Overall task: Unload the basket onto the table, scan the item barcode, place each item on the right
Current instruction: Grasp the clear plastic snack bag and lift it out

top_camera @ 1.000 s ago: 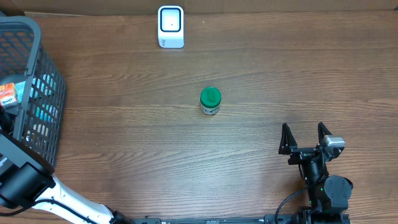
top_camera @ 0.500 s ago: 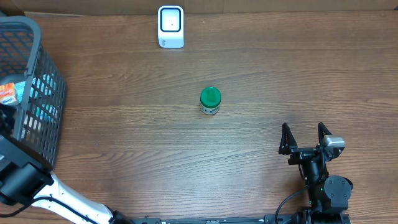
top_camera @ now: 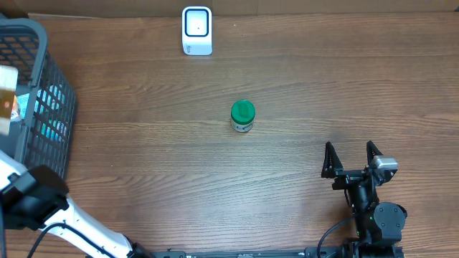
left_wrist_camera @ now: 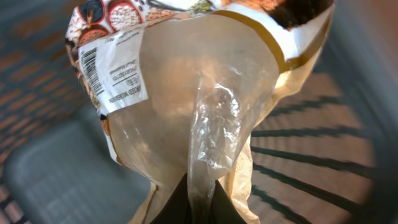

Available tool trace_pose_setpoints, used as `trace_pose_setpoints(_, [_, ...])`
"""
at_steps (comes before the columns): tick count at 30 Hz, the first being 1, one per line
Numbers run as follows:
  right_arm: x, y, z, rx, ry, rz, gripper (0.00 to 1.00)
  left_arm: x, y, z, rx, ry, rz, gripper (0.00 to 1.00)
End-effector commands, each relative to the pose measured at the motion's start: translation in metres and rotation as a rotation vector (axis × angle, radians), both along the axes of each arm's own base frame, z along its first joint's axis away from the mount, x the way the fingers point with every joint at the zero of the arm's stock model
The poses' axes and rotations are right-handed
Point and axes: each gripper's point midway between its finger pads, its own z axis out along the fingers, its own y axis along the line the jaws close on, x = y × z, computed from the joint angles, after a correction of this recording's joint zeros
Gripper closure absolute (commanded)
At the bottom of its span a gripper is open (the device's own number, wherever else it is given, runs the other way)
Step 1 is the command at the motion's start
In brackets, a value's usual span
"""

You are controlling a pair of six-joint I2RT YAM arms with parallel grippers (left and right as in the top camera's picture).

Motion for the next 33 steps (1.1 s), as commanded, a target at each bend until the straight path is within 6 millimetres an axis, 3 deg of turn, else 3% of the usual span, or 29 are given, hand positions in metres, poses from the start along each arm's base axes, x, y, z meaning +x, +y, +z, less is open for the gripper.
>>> trace_pose_setpoints(1, [0.0, 0.001, -0.002, -0.002, -0.005, 0.005, 0.0, 0.004, -0.047, 0.081, 0.146, -0.152, -0.152, 0.96])
trace_pose_setpoints(7, [0.0, 0.001, -0.002, -0.002, -0.005, 0.005, 0.0, -0.01, -0.107, 0.147, 0.277, -0.269, -0.253, 0.96])
trace_pose_setpoints(9, [0.0, 0.001, -0.002, -0.002, -0.005, 0.005, 0.0, -0.016, -0.137, 0.161, 0.308, -0.284, -0.336, 0.96])
trace_pose_setpoints(12, [0.0, 0.001, -0.002, -0.002, -0.005, 0.005, 0.0, -0.019, -0.178, 0.159, 0.309, -0.256, -0.463, 0.96])
trace_pose_setpoints(16, [0.0, 0.001, -0.002, -0.002, -0.005, 0.005, 0.0, -0.014, -0.227, 0.13, 0.245, -0.155, -0.613, 0.96])
trace_pose_setpoints(21, [0.0, 0.001, -0.002, -0.002, -0.005, 0.005, 0.0, -0.001, -0.271, 0.086, 0.178, -0.014, -0.734, 0.96])
trace_pose_setpoints(33, [0.0, 0.001, -0.002, -0.002, -0.005, 0.005, 0.0, -0.007, -0.316, -0.043, 0.096, 0.419, -0.762, 0.95])
